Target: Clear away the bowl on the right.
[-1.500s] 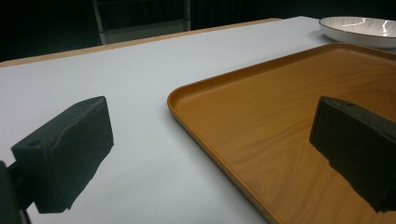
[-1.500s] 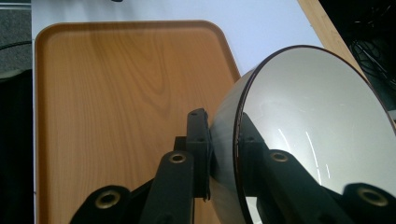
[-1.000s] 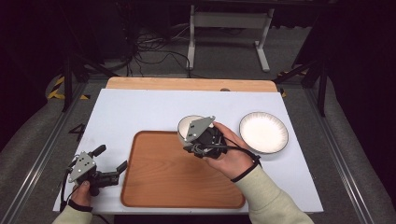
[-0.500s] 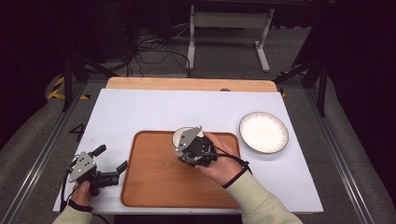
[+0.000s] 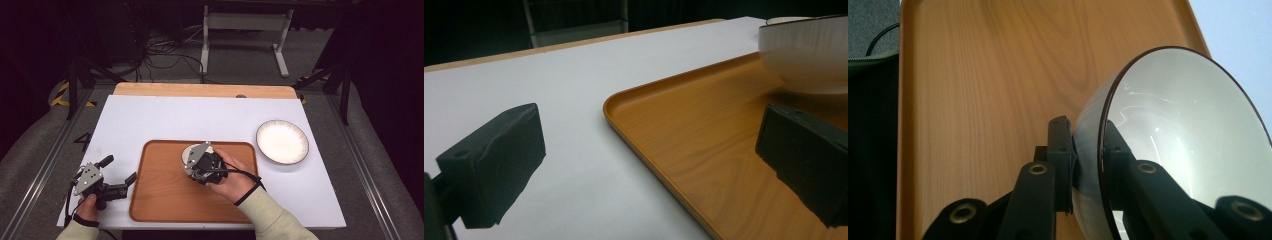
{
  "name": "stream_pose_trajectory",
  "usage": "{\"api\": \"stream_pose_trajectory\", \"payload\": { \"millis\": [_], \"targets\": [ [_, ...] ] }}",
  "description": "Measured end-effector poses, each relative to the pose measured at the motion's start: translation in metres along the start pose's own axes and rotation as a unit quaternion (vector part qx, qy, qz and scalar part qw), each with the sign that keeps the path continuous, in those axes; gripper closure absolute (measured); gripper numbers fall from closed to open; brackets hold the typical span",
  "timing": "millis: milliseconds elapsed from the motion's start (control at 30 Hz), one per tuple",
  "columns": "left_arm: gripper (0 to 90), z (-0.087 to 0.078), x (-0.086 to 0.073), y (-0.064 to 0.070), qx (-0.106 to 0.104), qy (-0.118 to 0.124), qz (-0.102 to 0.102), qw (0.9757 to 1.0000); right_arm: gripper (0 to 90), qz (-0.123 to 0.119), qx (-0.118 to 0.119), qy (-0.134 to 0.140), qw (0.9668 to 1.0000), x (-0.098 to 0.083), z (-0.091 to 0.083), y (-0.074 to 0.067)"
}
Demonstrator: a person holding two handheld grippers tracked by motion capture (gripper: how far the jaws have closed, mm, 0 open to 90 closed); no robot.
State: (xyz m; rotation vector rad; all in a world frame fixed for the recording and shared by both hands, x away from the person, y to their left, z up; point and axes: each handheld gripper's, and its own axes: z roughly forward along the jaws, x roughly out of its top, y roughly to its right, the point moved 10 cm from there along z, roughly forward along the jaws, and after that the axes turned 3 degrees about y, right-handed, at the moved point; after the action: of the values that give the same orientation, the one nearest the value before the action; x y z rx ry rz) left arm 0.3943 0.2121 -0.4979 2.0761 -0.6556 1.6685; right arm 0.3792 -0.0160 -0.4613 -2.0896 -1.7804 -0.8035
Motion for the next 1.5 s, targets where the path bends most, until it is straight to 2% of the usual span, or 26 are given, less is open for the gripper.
{"api": "stream_pose_trajectory", "payload": {
  "millis": [467,1033,1500],
  "targets": [
    [0.3,0.000,0.000,0.000,0.000,0.000,0.000,1.0000,79.8,0.004,0.010,-0.007,0.9999,-0.008,0.009,-0.004],
    [0.3,0.000,0.000,0.001,0.000,-0.001,0.001,1.0000,81.3,0.001,0.014,-0.003,0.9999,-0.011,0.013,-0.010],
    [0.3,0.000,0.000,0.000,-0.001,-0.001,0.005,1.0000,80.1,0.005,0.037,-0.003,0.9993,-0.018,0.021,-0.019]
  ]
}}
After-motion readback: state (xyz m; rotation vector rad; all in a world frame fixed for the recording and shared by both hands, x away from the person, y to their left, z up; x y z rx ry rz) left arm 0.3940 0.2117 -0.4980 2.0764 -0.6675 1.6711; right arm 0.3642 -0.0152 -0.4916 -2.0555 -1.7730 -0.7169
